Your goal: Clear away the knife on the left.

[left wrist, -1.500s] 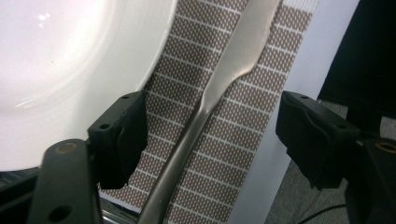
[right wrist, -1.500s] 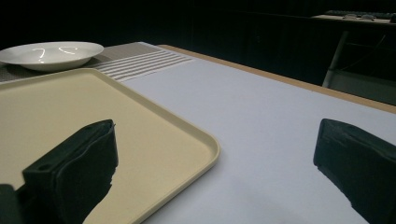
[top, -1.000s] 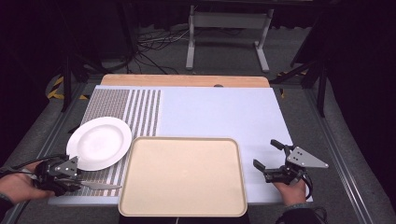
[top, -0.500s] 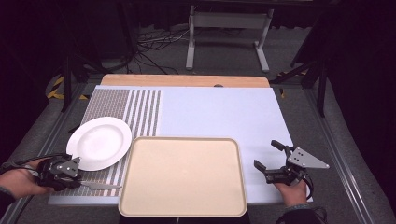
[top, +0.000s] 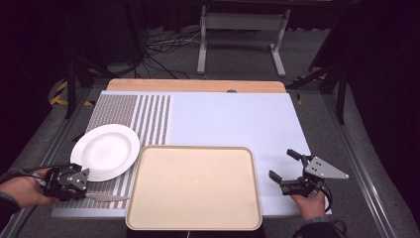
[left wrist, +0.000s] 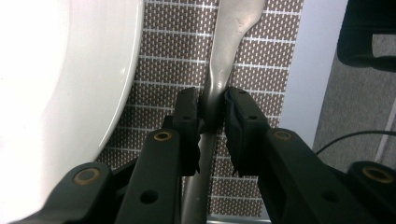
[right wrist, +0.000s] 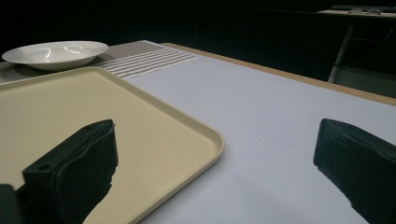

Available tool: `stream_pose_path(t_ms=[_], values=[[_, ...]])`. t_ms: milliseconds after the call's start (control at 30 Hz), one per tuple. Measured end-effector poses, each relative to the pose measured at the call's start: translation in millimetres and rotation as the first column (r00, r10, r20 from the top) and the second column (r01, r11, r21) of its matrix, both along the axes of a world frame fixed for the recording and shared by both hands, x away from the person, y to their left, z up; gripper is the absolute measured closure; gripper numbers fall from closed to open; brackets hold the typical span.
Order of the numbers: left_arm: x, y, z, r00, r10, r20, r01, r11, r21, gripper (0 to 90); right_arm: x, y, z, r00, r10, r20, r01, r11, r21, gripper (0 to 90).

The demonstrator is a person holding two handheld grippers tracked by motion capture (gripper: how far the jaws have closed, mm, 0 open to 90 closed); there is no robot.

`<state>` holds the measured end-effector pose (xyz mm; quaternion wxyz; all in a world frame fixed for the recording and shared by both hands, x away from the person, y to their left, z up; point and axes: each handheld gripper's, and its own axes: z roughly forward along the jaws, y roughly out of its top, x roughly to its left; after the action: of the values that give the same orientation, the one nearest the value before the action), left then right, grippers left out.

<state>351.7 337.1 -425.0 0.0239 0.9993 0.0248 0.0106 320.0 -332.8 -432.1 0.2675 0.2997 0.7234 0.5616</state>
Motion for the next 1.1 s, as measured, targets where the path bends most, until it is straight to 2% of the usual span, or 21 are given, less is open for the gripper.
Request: stream_pose_path(t_ms=[33,67,167,333,467,600,667,767,800,867,933,1100], values=[[-0.4,0.2,0.1,0.9999,-0.005,0.013,0.005,1.0,0.001,77.2,0.0,0.0,0.0,1.0,0.001,-0.002,-0.001,1.0,0.001,0.9],[0.7,0.4,0.1,1.0,0.004,0.008,-0.004,1.0,-0.001,79.5,-0.1,0.0,0.0,1.0,0.001,-0.001,-0.001,1.0,0.0,0.9],[1.7,1.5,-0.4,1.0,0.007,-0.001,-0.007,0.9999,-0.014,79.5,-0.1,-0.3,0.0,1.0,0.003,0.002,-0.003,1.0,0.0,0.9],[1.7,0.3,0.1,0.9999,-0.013,0.002,0.013,0.9999,0.001,79.6,0.3,0.1,-0.5,1.0,0.004,-0.005,-0.004,1.0,0.003,0.9],[1.1,1.7,0.0,1.0,-0.008,0.005,0.008,0.9999,-0.011,79.7,0.4,-0.1,-0.4,1.0,0.005,-0.004,-0.005,1.0,0.004,0.9],[0.5,1.7,0.4,0.9998,-0.014,0.013,0.014,0.9998,-0.013,79.7,0.5,-0.1,-0.3,1.0,0.003,-0.003,-0.003,1.0,0.005,0.9],[-0.5,3.4,1.6,0.9994,0.003,0.034,-0.002,0.9999,-0.014,79.7,0.5,-0.1,-0.2,1.0,0.002,-0.003,-0.002,1.0,0.005,0.9],[-2.2,8.9,7.2,0.9983,0.031,0.049,-0.029,0.9988,-0.04,79.7,0.4,-0.2,0.0,1.0,0.002,-0.003,-0.002,1.0,0.006,0.9],[-2.2,9.6,8.5,0.9988,0.025,0.041,-0.023,0.9988,-0.044,79.7,0.5,-0.3,0.0,1.0,0.001,-0.003,-0.001,1.0,0.008,0.9],[-4.8,10.9,13.2,0.9979,0.03,0.058,-0.028,0.9985,-0.047,80.0,0.7,-0.3,0.0,1.0,0.002,-0.004,-0.002,1.0,0.008,0.9],[-5.9,12.5,17.8,0.9973,0.044,0.059,-0.04,0.9964,-0.075,80.0,0.7,-0.1,-0.1,1.0,0.003,-0.007,-0.003,1.0,0.01,0.9],[-6.8,12.4,28.2,0.9953,0.055,0.08,-0.046,0.9934,-0.105,80.1,0.9,-0.4,0.5,1.0,0.003,-0.001,-0.003,1.0,0.011,0.9]])
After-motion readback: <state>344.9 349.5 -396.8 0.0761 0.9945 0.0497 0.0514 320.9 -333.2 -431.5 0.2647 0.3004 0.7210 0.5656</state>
